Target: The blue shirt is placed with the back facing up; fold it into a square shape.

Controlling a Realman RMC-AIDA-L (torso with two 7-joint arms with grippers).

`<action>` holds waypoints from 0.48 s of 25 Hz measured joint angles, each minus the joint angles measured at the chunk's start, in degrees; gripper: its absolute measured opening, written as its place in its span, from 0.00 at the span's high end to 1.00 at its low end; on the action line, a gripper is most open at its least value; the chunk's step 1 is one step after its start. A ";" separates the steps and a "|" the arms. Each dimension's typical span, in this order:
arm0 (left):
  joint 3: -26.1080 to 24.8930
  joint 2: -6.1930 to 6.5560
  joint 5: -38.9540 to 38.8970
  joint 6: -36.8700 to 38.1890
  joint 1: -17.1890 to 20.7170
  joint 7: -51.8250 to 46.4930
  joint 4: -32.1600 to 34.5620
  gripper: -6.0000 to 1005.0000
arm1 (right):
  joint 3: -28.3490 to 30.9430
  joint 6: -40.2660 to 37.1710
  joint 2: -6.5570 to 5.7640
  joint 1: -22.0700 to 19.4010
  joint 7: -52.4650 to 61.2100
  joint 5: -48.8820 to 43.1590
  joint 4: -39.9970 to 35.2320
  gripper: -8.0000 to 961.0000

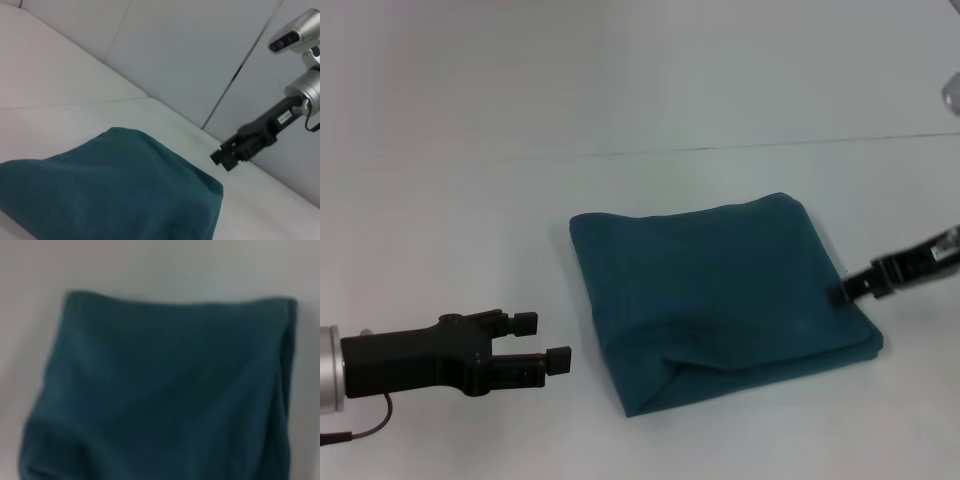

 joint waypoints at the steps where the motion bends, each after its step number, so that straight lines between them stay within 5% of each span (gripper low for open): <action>1: 0.03 -0.02 0.04 -0.09 -0.03 0.01 0.00 0.10 | -0.35 0.31 0.47 -0.04 0.26 -1.95 -0.19 0.34; 5: 0.06 -0.13 0.13 -0.46 -0.13 0.04 0.00 0.10 | -0.88 1.30 1.42 -0.08 0.39 -5.27 -0.11 0.24; 12: 0.10 -0.19 0.17 -0.51 -0.18 0.08 0.00 0.10 | -1.15 3.63 1.54 0.45 -0.22 -5.01 2.49 0.25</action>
